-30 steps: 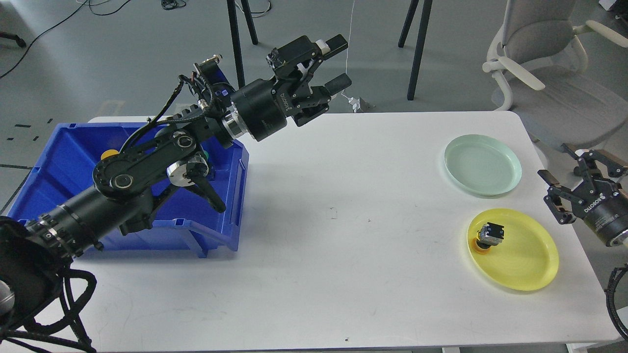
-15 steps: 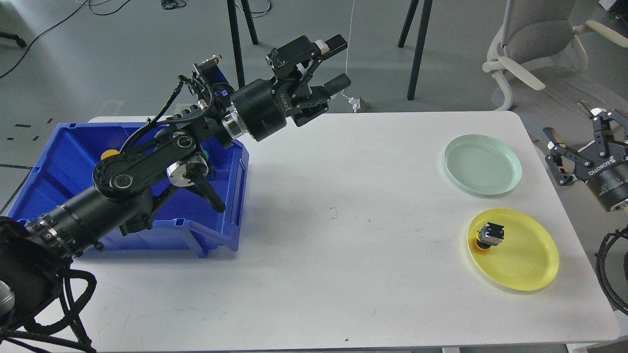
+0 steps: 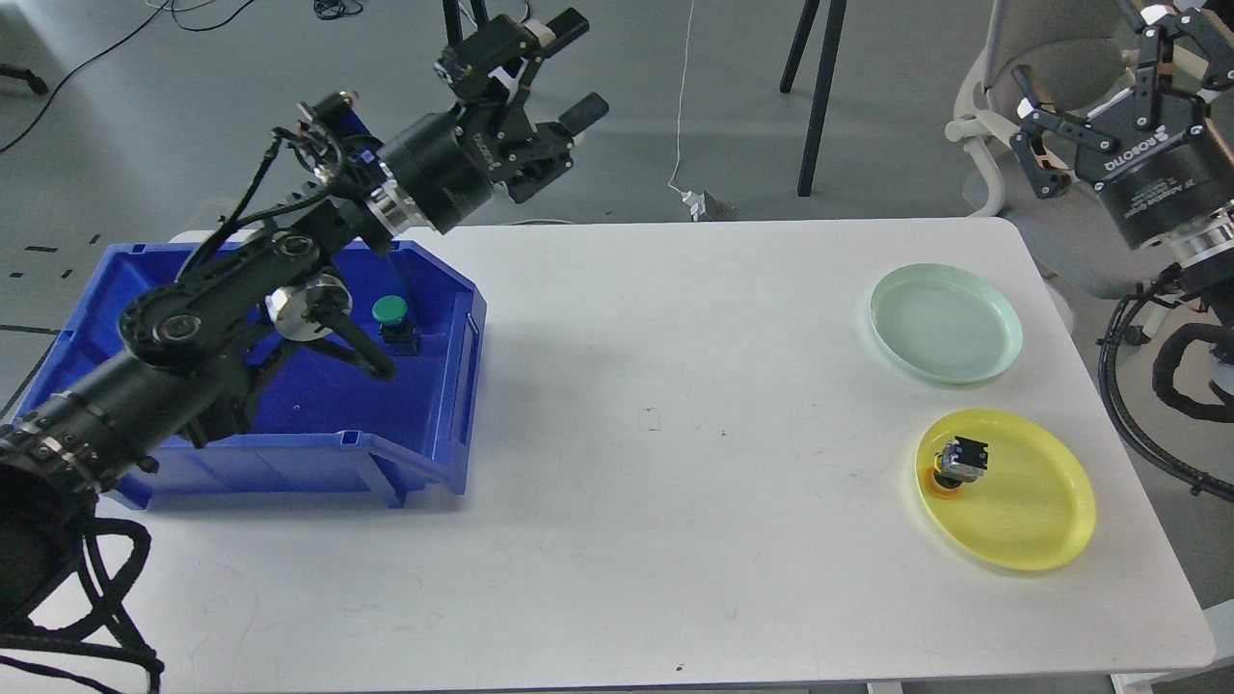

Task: Pass button and place on color plate
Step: 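Raise the right gripper away and bring the left gripper back over the bin, then move the left gripper down toward the green button nearest the robot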

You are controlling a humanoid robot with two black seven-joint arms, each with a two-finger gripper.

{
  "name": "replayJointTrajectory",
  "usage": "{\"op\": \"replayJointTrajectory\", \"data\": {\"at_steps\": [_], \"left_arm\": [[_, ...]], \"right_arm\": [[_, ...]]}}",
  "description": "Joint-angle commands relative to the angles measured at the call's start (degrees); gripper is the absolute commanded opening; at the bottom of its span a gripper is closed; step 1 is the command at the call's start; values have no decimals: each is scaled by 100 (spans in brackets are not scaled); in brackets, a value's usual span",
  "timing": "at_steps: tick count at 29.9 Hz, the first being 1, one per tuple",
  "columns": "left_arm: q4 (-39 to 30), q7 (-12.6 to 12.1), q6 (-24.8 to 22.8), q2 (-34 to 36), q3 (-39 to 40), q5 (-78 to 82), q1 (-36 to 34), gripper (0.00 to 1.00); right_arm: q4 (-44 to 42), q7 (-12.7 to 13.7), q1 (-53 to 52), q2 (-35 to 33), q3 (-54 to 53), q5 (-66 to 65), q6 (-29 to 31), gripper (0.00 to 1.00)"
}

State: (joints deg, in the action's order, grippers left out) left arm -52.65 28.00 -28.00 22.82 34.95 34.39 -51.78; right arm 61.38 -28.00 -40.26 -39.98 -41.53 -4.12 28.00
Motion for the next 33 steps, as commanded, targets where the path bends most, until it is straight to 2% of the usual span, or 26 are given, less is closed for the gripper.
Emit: {"op": "replayJointTrajectory", "data": {"at_steps": [1, 7, 13, 15, 19, 27, 33], "left_arm": [[-140, 0, 0, 888, 100, -3, 10, 89], [-359, 0, 0, 1979, 30, 391, -7, 91], [-1896, 0, 0, 2885, -67, 1911, 81, 91], [-2109, 0, 0, 2982, -146, 2220, 72, 91], [-2074, 0, 0, 3044, -339, 2790, 54, 91], [-1855, 0, 0, 3430, -726, 4987, 90, 91], [-1802, 0, 0, 3773, -1129, 5534, 168, 91]], "right_arm": [[-30, 0, -114, 270, 128, -19, 0, 93], [-188, 0, -43, 552, 163, -45, 0, 95], [-206, 0, 44, 553, 295, -36, 0, 95], [-232, 0, 106, 553, 286, -36, 0, 95], [-258, 0, 141, 553, 295, -36, 0, 95], [-285, 0, 308, 553, 295, -36, 0, 95], [-434, 0, 458, 561, 286, -36, 0, 95]]}}
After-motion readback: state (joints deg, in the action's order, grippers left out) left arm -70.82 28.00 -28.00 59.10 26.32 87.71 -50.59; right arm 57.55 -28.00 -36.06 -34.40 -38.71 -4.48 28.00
